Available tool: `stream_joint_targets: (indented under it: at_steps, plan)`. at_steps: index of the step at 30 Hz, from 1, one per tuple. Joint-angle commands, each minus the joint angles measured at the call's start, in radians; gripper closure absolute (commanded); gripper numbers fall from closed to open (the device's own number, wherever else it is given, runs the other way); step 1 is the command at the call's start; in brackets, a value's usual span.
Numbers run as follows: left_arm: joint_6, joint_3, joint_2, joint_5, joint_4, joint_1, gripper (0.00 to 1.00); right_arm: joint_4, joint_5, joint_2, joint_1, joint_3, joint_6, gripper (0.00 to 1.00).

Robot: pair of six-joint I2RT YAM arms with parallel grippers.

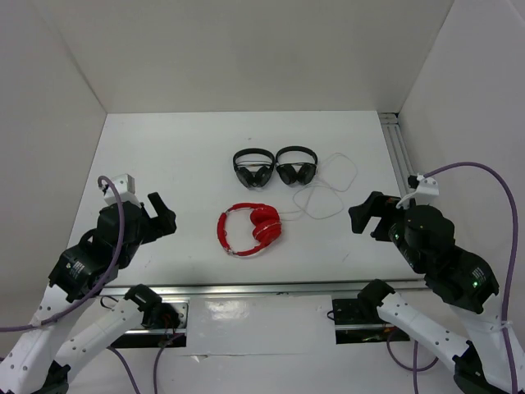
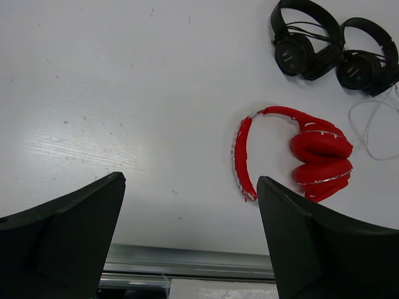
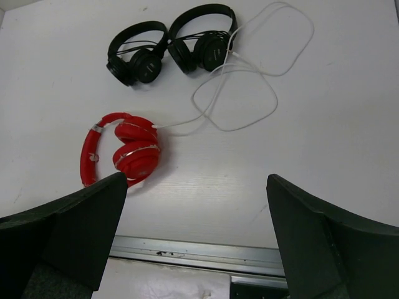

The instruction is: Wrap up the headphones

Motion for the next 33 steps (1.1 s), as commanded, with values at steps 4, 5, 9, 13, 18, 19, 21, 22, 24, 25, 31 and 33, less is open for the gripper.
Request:
stream_joint_targets:
  at_steps: [4, 5, 9, 13, 18, 19, 21, 22, 24, 25, 31, 33]
  plan:
    - [0.001, -0.014, -0.010, 0.000, 0.037, -0.005, 0.00, 0.008, 0.014, -0.029, 0.009, 0.011, 0.004, 0.00]
    - [0.010, -0.014, 0.002, 0.024, 0.046, -0.005, 0.00, 0.023, 0.014, -0.043, 0.009, 0.011, 0.004, 0.00]
    - [0.109, -0.013, 0.062, 0.205, 0.121, -0.005, 0.00, 0.043, -0.009, -0.054, 0.009, -0.044, 0.004, 0.00]
    - [-0.013, -0.002, 0.229, 0.279, 0.127, -0.005, 0.00, 0.072, -0.046, -0.044, 0.009, -0.082, 0.004, 0.00]
    - [-0.074, -0.167, 0.355, 0.376, 0.387, -0.005, 0.00, 0.098, -0.097, -0.044, 0.009, -0.093, -0.019, 0.00]
    - [-0.088, -0.168, 0.388, 0.367, 0.432, -0.015, 0.00, 0.098, -0.111, -0.044, 0.009, -0.093, -0.028, 0.00]
    - [-0.130, -0.168, 0.464, 0.321, 0.444, -0.049, 0.00, 0.109, -0.123, -0.035, 0.009, -0.093, -0.038, 0.00]
    - [-0.146, -0.168, 0.541, 0.255, 0.444, -0.066, 0.00, 0.109, -0.123, -0.035, 0.009, -0.102, -0.038, 0.00]
    - [-0.205, -0.143, 0.609, 0.201, 0.444, -0.129, 0.00, 0.121, -0.134, -0.044, 0.009, -0.111, -0.038, 0.00]
    - [-0.217, -0.143, 0.675, 0.169, 0.457, -0.149, 0.00, 0.121, -0.143, -0.044, 0.009, -0.111, -0.038, 0.00]
    - [-0.278, -0.092, 0.872, 0.081, 0.470, -0.190, 0.00, 0.121, -0.154, -0.044, 0.009, -0.102, -0.047, 0.00]
    - [-0.279, -0.092, 0.921, 0.081, 0.482, -0.180, 0.00, 0.121, -0.154, -0.044, 0.009, -0.102, -0.056, 0.00]
